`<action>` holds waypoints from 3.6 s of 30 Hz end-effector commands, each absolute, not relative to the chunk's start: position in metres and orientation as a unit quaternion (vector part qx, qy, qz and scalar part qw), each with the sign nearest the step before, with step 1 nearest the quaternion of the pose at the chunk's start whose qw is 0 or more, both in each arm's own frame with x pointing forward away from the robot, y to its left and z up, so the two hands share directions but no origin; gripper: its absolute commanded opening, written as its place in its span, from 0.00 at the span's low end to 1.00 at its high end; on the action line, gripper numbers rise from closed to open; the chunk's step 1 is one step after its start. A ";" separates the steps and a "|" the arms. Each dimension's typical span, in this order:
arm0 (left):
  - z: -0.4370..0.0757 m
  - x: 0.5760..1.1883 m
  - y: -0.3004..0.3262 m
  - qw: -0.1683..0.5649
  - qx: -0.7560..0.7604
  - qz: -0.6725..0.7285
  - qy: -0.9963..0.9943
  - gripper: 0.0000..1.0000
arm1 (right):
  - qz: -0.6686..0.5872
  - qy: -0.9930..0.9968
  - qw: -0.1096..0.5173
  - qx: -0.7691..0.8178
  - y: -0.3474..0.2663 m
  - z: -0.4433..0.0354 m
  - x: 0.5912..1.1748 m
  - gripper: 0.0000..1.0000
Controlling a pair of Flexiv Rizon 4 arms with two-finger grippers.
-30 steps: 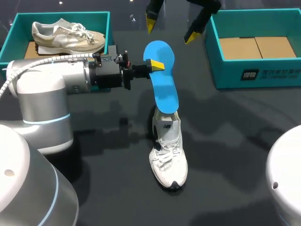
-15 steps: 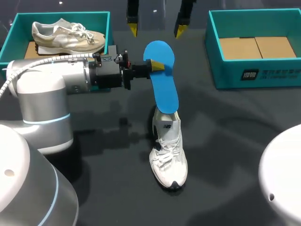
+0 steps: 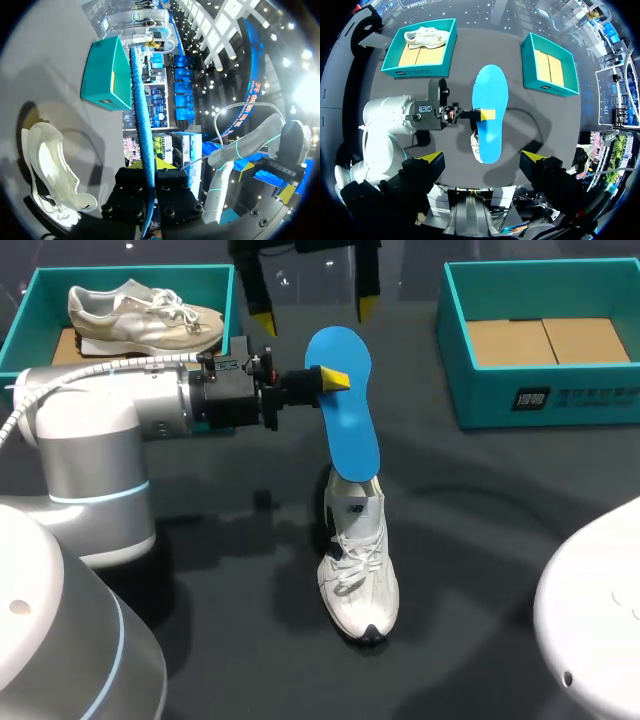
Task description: Take the shoe out of the shoebox, open the shoe tongue, remove and reinsert the insole, then place the shoe into the shoebox
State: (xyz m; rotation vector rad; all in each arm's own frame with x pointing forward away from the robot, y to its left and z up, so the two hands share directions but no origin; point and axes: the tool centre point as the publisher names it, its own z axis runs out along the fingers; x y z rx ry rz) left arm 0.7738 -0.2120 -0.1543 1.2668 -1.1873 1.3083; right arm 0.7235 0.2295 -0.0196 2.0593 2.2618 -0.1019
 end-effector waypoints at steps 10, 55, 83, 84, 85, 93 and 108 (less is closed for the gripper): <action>-0.155 0.774 -0.213 0.465 0.516 0.534 -0.482 0.00 | 0.018 0.730 -0.013 0.683 0.213 0.001 0.735 1.00; -0.155 0.774 -0.213 0.465 0.516 0.534 -0.482 0.00 | 0.347 0.607 -0.294 0.652 0.135 -0.033 0.745 1.00; -0.155 0.774 -0.213 0.465 0.516 0.534 -0.482 0.00 | 0.469 0.529 -0.391 0.589 0.132 -0.101 0.742 1.00; -0.155 0.774 -0.213 0.465 0.516 0.534 -0.482 0.00 | 0.474 0.527 -0.393 0.585 0.133 -0.102 0.742 1.00; -0.155 0.774 -0.213 0.465 0.516 0.534 -0.482 0.00 | 0.476 0.527 -0.393 0.585 0.133 -0.103 0.742 1.00; -0.155 0.774 -0.213 0.465 0.516 0.534 -0.482 0.00 | 0.489 0.521 -0.405 0.570 0.129 -0.110 0.739 1.00; -0.150 0.780 -0.204 0.435 0.472 0.591 -0.489 0.00 | 0.501 0.512 -0.427 0.552 0.130 -0.119 0.744 1.00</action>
